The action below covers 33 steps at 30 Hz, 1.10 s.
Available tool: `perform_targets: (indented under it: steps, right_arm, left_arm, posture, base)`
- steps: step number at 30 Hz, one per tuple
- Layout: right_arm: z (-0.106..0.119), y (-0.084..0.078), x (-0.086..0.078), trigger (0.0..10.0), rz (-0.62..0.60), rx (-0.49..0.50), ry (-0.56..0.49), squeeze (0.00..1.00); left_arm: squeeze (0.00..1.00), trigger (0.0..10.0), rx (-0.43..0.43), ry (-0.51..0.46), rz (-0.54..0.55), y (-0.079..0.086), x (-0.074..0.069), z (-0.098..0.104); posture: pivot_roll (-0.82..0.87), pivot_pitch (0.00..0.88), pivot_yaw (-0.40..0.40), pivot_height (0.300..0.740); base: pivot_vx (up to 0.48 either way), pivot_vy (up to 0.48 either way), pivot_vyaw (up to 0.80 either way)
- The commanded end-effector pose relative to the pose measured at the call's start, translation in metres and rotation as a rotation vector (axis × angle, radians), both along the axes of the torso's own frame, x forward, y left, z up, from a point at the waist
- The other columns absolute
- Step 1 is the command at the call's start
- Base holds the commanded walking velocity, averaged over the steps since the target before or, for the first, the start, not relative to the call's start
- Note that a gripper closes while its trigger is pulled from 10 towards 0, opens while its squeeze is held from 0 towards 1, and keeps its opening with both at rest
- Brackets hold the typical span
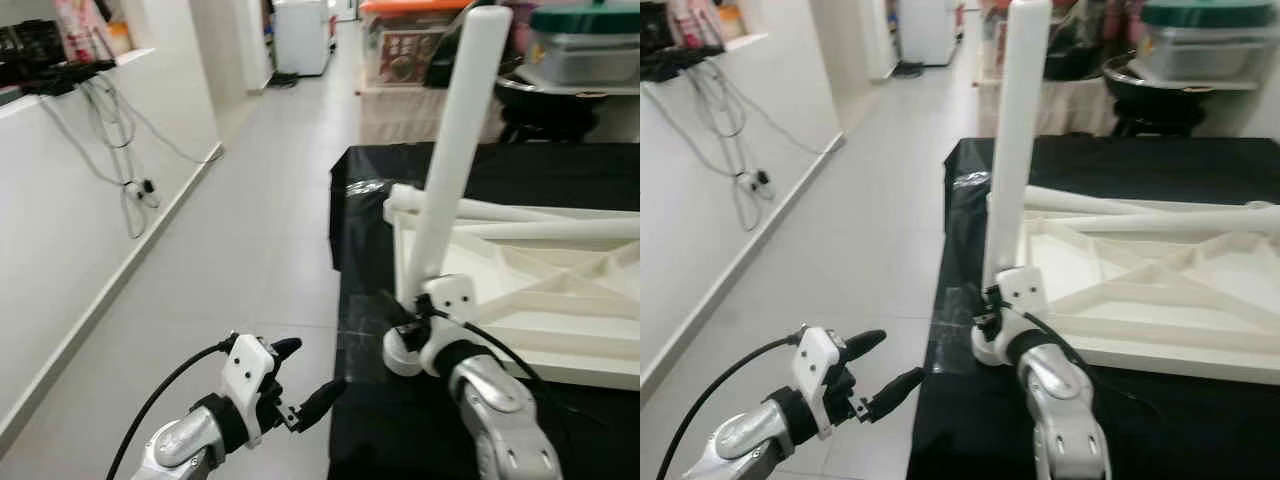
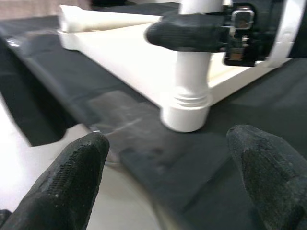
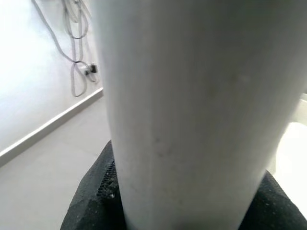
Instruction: Building children table
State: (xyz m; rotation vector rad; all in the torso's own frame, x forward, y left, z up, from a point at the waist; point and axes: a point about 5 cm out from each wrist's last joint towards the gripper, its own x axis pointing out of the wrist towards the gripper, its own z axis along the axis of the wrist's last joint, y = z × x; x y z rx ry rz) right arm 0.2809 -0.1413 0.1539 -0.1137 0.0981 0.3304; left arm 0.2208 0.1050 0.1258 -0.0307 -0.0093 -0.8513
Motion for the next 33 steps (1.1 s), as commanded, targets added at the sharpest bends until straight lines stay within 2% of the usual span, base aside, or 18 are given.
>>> perform_targets:
  steps: [1,2,3,4,5,7,8,9,10,11,14,16,20,21,22,29,30,33]
  right_arm:
    - [-0.020,-0.002,0.007,10.0,0.016,0.002,0.116,0.00]
    - [-0.020,-0.002,0.007,10.0,0.016,0.002,0.116,0.00]
    - [-0.008,0.003,0.017,10.0,0.119,0.044,0.061,1.00]
    - [0.001,0.005,0.023,10.0,0.187,0.073,0.023,1.00]
    - [0.001,0.005,0.023,10.0,0.187,0.073,0.023,1.00]
    - [0.023,0.009,0.031,10.0,0.413,0.101,-0.050,1.00]
    - [0.023,0.009,0.031,10.0,0.413,0.101,-0.050,1.00]
    - [0.034,0.006,0.032,10.0,0.563,0.063,-0.059,0.26]
    - [0.034,0.006,0.032,10.0,0.563,0.063,-0.059,0.26]
    - [0.037,0.003,0.032,10.0,0.611,0.032,-0.051,0.00]
    - [0.038,0.000,0.033,10.0,0.656,0.003,-0.041,0.00]
    - [0.034,-0.006,0.041,10.0,0.802,-0.044,0.026,0.00]
    - [0.032,-0.010,0.046,10.0,0.899,-0.054,0.084,0.00]
    - [0.032,-0.010,0.046,10.0,0.899,-0.054,0.084,0.00]
    - [0.030,-0.007,0.057,10.0,0.901,-0.042,0.104,0.00]
    - [0.029,-0.004,0.063,10.0,0.916,-0.029,0.122,0.00]
    - [0.027,-0.003,0.064,0.0,0.920,-0.016,0.131,0.00]
    - [0.021,-0.002,0.063,0.0,0.934,0.003,0.149,0.00]
  left_arm:
    - [0.00,10.0,-0.012,0.017,0.010,0.001,-0.003,0.000]
    - [0.00,10.0,-0.012,0.017,0.010,0.001,-0.003,0.000]
    - [0.00,10.0,-0.018,0.019,0.017,-0.001,-0.002,0.000]
    - [0.00,10.0,-0.020,0.018,0.019,-0.002,-0.001,-0.001]
    - [0.00,10.0,-0.020,0.018,0.019,-0.002,-0.001,-0.001]
    - [0.00,10.0,-0.025,0.016,0.010,-0.004,0.000,-0.001]
    - [0.00,10.0,-0.025,0.016,0.010,-0.004,0.000,-0.001]
    - [0.00,10.0,-0.029,0.015,-0.001,-0.005,0.001,-0.001]
    - [0.00,10.0,-0.029,0.015,-0.001,-0.005,0.001,-0.001]
    - [0.00,10.0,-0.030,0.015,-0.005,-0.006,0.001,-0.001]
    - [0.00,10.0,-0.030,0.017,-0.009,-0.007,0.001,-0.001]
    - [0.00,10.0,-0.026,0.014,-0.017,-0.010,0.001,0.000]
    - [0.00,10.0,-0.024,0.011,-0.022,-0.012,0.001,0.000]
    - [0.00,10.0,-0.024,0.011,-0.022,-0.012,0.001,0.000]
    - [0.00,10.0,-0.026,0.010,-0.024,-0.014,0.001,0.000]
    - [0.00,10.0,-0.028,0.011,-0.029,-0.015,0.000,0.000]
    - [0.00,10.0,-0.028,0.012,-0.031,-0.016,0.000,0.000]
    - [0.00,10.0,-0.028,0.015,-0.036,-0.016,-0.001,0.000]
  posture:
    - [-0.04,0.084,0.057,0.740]
    - [-0.04,0.084,0.057,0.740]
    - [-0.04,0.080,0.053,0.740]
    - [-0.04,0.079,0.049,0.740]
    - [-0.04,0.079,0.049,0.740]
    - [-0.04,0.079,0.049,0.740]
    - [-0.04,0.079,0.049,0.740]
    - [-0.04,0.080,0.050,0.740]
    - [-0.04,0.080,0.050,0.740]
    - [-0.04,0.080,0.050,0.740]
    - [-0.04,0.080,0.050,0.740]
    - [-0.04,0.081,0.048,0.740]
    - [-0.04,0.082,0.045,0.740]
    - [-0.04,0.082,0.045,0.740]
    - [-0.05,0.091,0.040,0.740]
    - [-0.04,0.094,0.041,0.740]
    - [-0.04,0.097,0.044,0.740]
    - [-0.04,0.106,0.047,0.740]
  base:
    - [0.000,0.000,0.00]
    - [0.000,0.000,0.00]
    - [0.000,0.000,0.00]
    - [0.000,0.000,0.00]
    - [0.000,0.000,0.00]
    - [0.000,0.000,0.00]
    - [0.000,0.000,0.00]
    - [0.000,0.000,0.00]
    - [0.000,0.000,0.00]
    - [0.000,0.000,0.00]
    - [0.000,0.000,0.00]
    - [0.000,0.000,0.00]
    - [0.000,0.000,0.00]
    - [0.000,0.000,0.00]
    - [0.000,0.000,0.00]
    - [0.000,0.000,0.00]
    - [0.000,0.000,0.00]
    - [0.000,0.000,0.00]
